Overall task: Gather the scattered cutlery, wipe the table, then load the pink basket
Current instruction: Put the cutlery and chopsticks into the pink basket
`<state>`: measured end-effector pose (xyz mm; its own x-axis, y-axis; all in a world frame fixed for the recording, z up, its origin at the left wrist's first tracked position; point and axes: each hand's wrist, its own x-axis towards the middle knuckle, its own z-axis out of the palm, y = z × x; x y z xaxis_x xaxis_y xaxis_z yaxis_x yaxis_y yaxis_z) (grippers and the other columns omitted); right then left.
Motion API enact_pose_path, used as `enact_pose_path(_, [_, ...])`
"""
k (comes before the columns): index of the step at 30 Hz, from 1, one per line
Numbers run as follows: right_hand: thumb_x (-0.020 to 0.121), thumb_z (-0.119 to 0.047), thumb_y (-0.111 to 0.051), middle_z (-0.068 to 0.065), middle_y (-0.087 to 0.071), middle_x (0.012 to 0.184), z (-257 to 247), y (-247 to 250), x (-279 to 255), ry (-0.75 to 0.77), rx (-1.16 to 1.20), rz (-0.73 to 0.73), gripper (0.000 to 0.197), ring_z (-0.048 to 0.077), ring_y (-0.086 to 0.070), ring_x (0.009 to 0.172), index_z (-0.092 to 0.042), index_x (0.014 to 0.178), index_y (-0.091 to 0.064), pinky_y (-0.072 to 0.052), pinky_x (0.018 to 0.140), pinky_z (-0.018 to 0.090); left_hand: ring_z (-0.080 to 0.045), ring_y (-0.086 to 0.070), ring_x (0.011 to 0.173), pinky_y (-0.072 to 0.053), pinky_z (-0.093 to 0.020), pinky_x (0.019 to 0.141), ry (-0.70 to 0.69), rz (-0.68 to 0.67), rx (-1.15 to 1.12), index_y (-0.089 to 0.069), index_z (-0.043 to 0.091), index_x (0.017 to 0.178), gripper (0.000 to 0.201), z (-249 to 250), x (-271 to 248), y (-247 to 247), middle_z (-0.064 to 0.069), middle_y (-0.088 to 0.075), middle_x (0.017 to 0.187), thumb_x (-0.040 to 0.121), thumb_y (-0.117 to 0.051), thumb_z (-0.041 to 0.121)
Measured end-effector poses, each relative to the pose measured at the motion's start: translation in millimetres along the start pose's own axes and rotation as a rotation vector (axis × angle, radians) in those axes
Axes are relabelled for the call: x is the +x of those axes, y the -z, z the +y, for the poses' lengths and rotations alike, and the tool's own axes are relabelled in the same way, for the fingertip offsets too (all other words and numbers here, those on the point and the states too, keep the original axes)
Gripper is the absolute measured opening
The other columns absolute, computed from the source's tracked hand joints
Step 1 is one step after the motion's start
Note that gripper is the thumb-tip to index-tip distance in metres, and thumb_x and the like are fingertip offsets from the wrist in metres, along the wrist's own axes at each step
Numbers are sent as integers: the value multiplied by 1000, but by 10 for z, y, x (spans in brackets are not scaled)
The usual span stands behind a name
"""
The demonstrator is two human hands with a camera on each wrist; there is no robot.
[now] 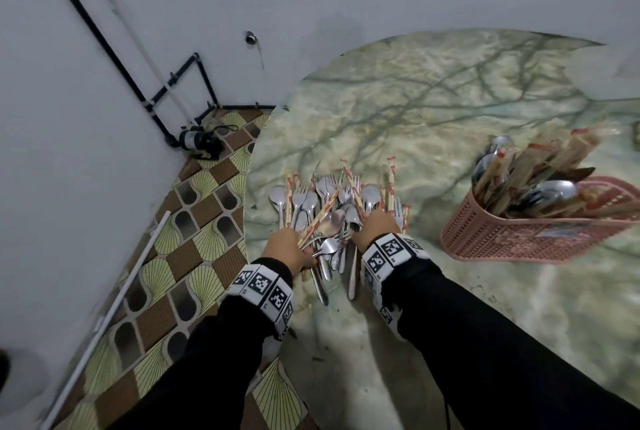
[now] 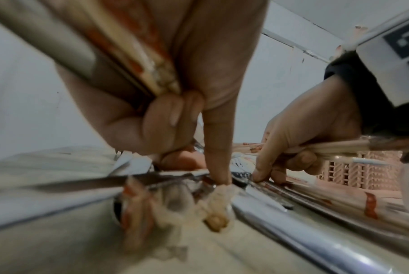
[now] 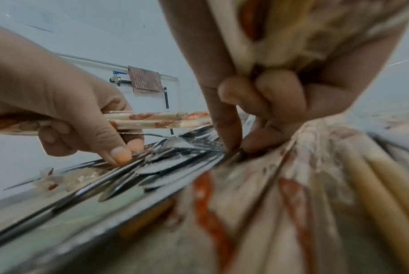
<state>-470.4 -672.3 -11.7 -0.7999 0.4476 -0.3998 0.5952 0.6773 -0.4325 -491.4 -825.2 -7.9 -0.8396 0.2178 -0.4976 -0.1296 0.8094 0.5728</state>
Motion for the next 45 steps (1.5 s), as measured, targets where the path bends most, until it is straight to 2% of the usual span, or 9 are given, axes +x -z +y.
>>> enact_pose_path(3, [86, -17, -64, 2, -45, 63, 34, -3, -1, -11, 39, -18, 31, 24, -55, 77, -8, 65, -43, -50, 71, 28, -14, -55, 61, -50, -22, 56, 0, -9, 29, -57, 7, 78, 11, 2, -10, 4, -3, -57, 72, 82, -67, 8])
enact_pose_path(7, [86, -17, -62, 2, -43, 62, 69, 63, -79, -60, 183, -62, 33, 19, -49, 66, -11, 62, -40, -41, 54, 24, -12, -52, 58, -44, -17, 51, -36, -2, 71, -58, 8, 81, 9, 5, -17, 25, -2, -55, 70, 84, -65, 12])
enact_pose_path(13, [92, -8, -48, 12, -56, 88, 125, 175, -166, -21, 434, -126, 18, 22, -54, 73, -3, 108, -54, -42, 66, 28, -10, -48, 56, -43, -18, 53, -130, 13, 71, -54, 12, 83, 11, 27, -70, 34, 1, -52, 69, 91, -56, 18])
enact_pose_path(15, [93, -5, -46, 11, -59, 77, 143, 212, -201, -34, 635, -164, 21, 20, -56, 59, -10, 114, -49, -50, 54, 29, -11, -47, 58, -42, -20, 56, -183, 25, 60, -51, 14, 81, 14, 47, -94, 42, 1, -50, 69, 94, -52, 20])
enact_pose_path(22, [94, 2, -37, 5, -44, 59, 146, 434, -434, -5, 939, -170, 14, 11, -45, 31, -8, 99, -46, -37, 31, 16, -11, -40, 57, -36, -19, 56, -324, 51, -174, -45, 21, 76, 24, 222, -264, 32, 2, -44, 68, 100, -37, 24])
enact_pose_path(25, [93, -4, -42, -1, -40, 55, 152, 454, -477, 35, 979, -140, 15, 7, -37, 33, -14, 104, -46, -30, 35, 17, -15, -54, 63, -49, -29, 68, -375, 55, -407, -46, 24, 86, 18, 348, -384, 29, -1, -53, 69, 100, -35, 21])
enact_pose_path(28, [95, -18, -42, -4, -38, 49, 140, 567, -627, 61, 1079, -170, 9, 3, -32, 28, -14, 95, -51, -25, 33, 15, -18, -55, 56, -53, -26, 58, -417, 22, -616, -48, 26, 93, 16, 506, -534, 34, -3, -49, 61, 100, -36, 19])
enact_pose_path(33, [93, -27, -23, -2, -35, 45, 211, 805, -859, 140, 1343, -274, 37, 10, -28, 31, -8, 84, -53, -22, 35, 17, -14, -48, 50, -44, -22, 51, -555, 74, -664, -48, 25, 90, 16, 797, -744, 3, 3, -43, 58, 100, -36, 24])
enact_pose_path(45, [101, -11, -27, 2, -38, 60, 861, 1653, -1363, 460, 1239, -180, 23, 9, -35, 45, -10, 91, -47, -29, 45, 18, -2, -31, 43, -28, -15, 43, -765, -20, -848, -47, 18, 87, 17, 1780, -1284, -361, 9, -35, 55, 99, -36, 18])
